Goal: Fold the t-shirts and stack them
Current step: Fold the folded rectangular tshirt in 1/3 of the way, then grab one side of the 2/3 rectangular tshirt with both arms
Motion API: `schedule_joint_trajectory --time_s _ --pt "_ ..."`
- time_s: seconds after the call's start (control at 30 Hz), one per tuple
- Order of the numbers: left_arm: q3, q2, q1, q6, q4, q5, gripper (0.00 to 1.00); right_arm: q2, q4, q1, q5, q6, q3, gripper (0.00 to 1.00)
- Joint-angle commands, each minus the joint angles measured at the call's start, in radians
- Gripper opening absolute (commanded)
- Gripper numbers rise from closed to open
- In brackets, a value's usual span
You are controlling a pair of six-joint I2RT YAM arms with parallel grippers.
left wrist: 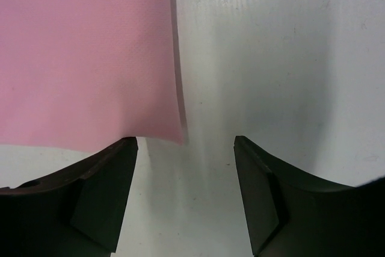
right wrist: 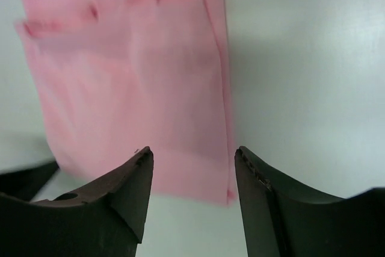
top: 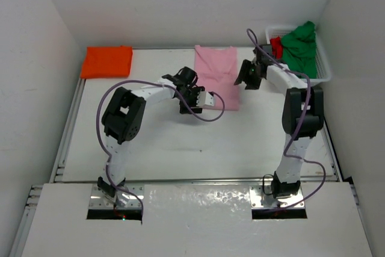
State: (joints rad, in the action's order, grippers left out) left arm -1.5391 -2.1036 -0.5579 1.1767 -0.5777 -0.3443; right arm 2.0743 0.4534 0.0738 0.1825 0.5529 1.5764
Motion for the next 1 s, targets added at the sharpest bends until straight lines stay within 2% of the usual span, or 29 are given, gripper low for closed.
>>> schedule_joint_trajectory --time_s 0.0,0.07,0.13,0.4,0.7,0.8,0.87,0.9,0.97 --pt "-0.099 0.056 -0.013 0.038 -0.040 -0.025 0.63 -0.114 0.088 0.011 -0.011 -0.039 -0.117 0.55" --pt "-0.138 0.062 -0.013 0.060 -0.105 -0.054 0.63 -0.125 0.080 0.011 -0.002 -0.031 -0.203 0.55" --pt "-0.132 0.065 -0.013 0.067 -0.091 -0.044 0.63 -0.138 0.059 0.011 -0.012 -0.018 -0.263 0.55" --pt "0.086 0.050 -0.043 0.121 0.189 0.086 0.71 -0.095 -0.018 0.012 -0.012 0.031 -0.318 0.55" --pt "0.117 0.021 -0.043 0.086 0.338 0.152 0.71 -0.049 -0.094 0.012 0.014 0.081 -0.360 0.52" --pt "0.137 0.017 -0.043 0.100 0.338 0.145 0.65 -0.037 -0.116 0.012 0.052 0.102 -0.360 0.48" --pt "0.143 0.014 -0.043 0.097 0.335 0.134 0.55 -0.030 -0.136 0.015 0.078 0.126 -0.363 0.45" --pt "0.146 0.010 -0.043 0.084 0.334 0.130 0.51 -0.025 -0.139 0.017 0.095 0.131 -0.362 0.40" --pt "0.145 0.008 -0.043 0.077 0.331 0.126 0.36 -0.020 -0.144 0.020 0.101 0.139 -0.362 0.33"
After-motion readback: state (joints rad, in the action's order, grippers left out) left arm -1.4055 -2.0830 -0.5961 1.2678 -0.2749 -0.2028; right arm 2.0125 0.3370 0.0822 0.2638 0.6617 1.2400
